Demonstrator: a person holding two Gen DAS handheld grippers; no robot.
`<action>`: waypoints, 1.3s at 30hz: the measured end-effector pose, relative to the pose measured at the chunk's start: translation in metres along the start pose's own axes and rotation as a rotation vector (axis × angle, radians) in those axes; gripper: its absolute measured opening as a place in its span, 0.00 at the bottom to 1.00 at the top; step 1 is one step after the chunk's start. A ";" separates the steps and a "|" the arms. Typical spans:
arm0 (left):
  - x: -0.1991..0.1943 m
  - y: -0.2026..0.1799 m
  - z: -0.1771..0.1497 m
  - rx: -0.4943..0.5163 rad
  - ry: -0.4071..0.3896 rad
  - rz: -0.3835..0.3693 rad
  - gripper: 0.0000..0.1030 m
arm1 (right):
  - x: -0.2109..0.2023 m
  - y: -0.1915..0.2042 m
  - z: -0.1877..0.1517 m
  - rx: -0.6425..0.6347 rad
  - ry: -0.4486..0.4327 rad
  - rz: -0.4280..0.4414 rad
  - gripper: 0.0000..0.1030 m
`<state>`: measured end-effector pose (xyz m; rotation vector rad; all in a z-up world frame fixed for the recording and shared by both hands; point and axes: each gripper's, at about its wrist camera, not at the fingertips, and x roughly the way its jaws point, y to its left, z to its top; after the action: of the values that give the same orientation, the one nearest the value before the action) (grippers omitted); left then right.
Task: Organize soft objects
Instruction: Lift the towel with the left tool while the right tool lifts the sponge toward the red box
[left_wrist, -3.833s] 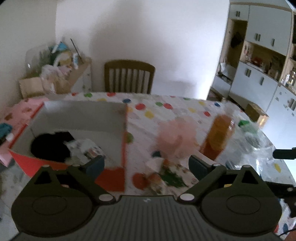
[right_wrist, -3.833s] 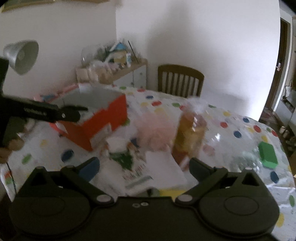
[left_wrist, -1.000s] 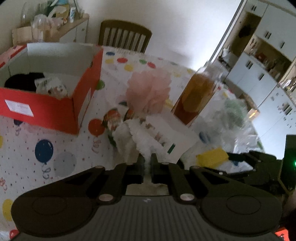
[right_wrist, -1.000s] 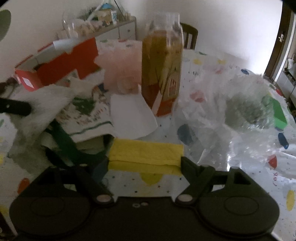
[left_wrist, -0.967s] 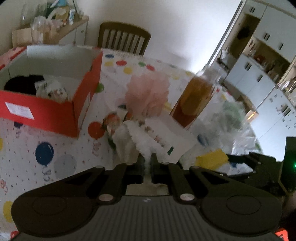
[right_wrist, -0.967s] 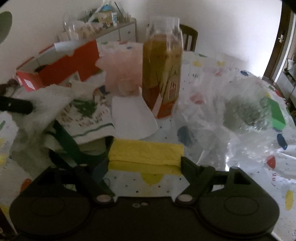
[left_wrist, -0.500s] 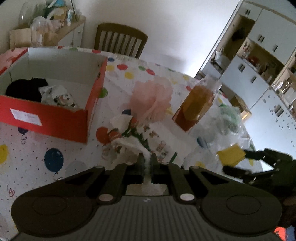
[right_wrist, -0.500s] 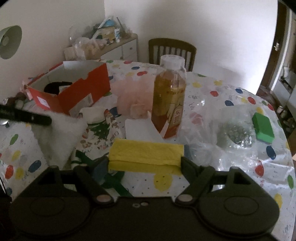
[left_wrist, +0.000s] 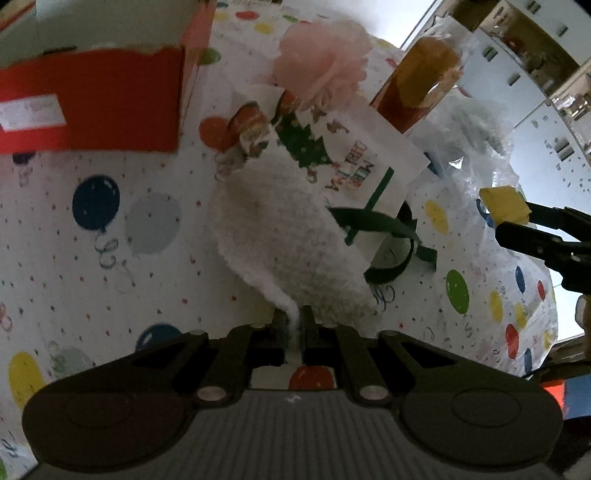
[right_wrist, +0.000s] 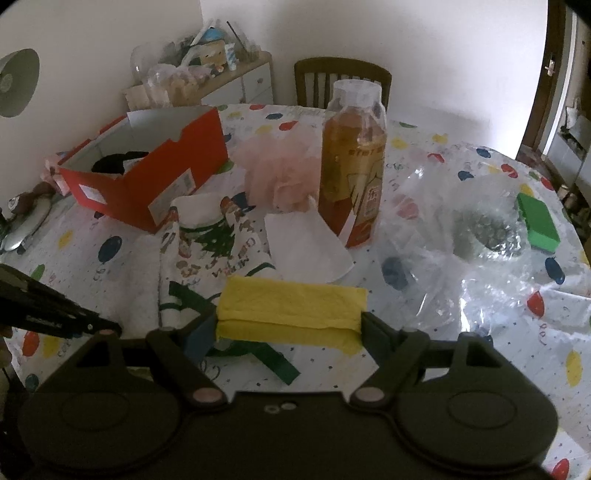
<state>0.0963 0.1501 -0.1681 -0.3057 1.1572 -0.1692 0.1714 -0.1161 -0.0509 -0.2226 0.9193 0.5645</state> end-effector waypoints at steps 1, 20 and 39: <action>0.001 0.002 -0.001 -0.010 0.008 -0.002 0.08 | 0.001 0.000 0.000 -0.001 0.001 0.002 0.80; 0.037 -0.045 0.004 0.043 0.023 0.116 0.74 | 0.003 -0.020 -0.011 -0.040 0.019 0.035 0.80; 0.026 -0.042 -0.010 0.086 -0.056 0.285 0.23 | 0.000 -0.020 -0.016 -0.037 0.026 0.034 0.80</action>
<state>0.0980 0.1015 -0.1806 -0.0668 1.1220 0.0398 0.1717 -0.1396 -0.0617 -0.2487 0.9399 0.6114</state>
